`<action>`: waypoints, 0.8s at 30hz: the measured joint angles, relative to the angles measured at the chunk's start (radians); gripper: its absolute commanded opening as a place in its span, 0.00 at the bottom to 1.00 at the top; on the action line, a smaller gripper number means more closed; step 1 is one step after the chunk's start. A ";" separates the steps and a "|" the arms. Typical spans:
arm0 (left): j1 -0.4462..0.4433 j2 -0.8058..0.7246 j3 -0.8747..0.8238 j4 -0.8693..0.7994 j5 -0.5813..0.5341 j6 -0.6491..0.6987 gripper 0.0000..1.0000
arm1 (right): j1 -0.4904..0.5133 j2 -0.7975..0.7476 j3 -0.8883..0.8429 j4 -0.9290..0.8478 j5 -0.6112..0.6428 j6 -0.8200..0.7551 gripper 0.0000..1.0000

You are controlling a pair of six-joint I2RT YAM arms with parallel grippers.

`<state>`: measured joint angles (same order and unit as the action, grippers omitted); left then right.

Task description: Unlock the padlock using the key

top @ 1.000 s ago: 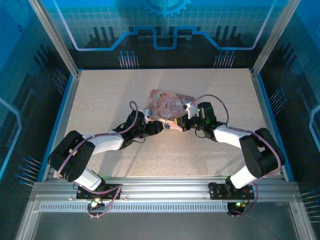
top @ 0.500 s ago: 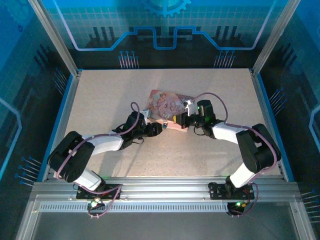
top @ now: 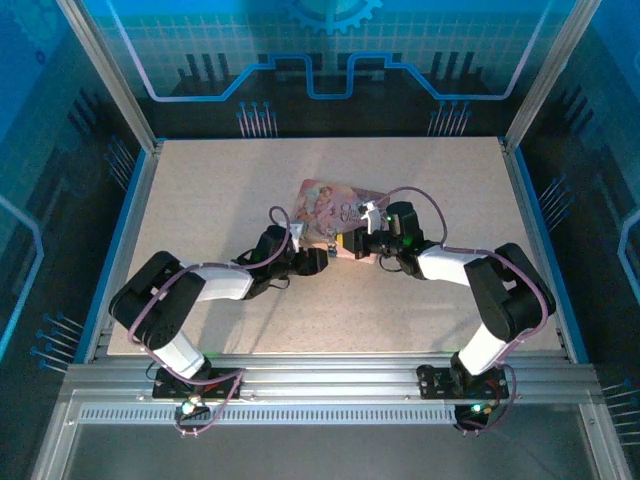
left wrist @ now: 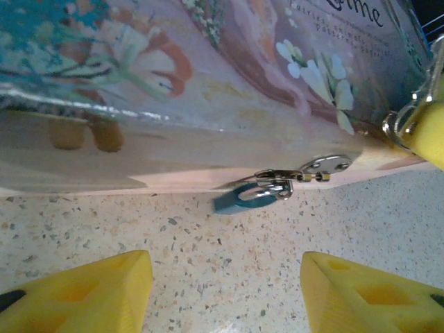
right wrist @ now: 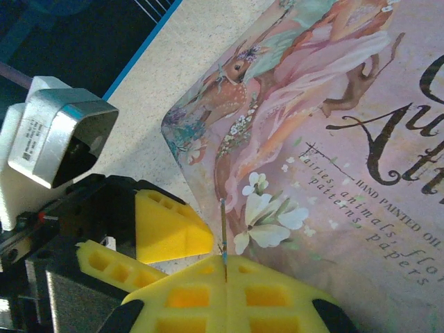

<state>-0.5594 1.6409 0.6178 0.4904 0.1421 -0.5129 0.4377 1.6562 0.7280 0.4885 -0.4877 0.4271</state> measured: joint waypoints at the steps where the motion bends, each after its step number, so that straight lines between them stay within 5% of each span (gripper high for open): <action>1: 0.000 0.008 0.000 0.010 0.000 0.000 0.61 | 0.000 0.000 0.000 0.000 0.000 0.000 0.00; 24: 0.106 0.047 0.018 0.108 -0.033 0.039 0.66 | -0.072 -0.024 0.116 -0.235 -0.019 -0.001 0.00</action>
<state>-0.4530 1.6878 0.6357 0.5983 0.1093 -0.4744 0.3653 1.6321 0.8436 0.2531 -0.5064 0.4259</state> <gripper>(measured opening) 0.660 0.062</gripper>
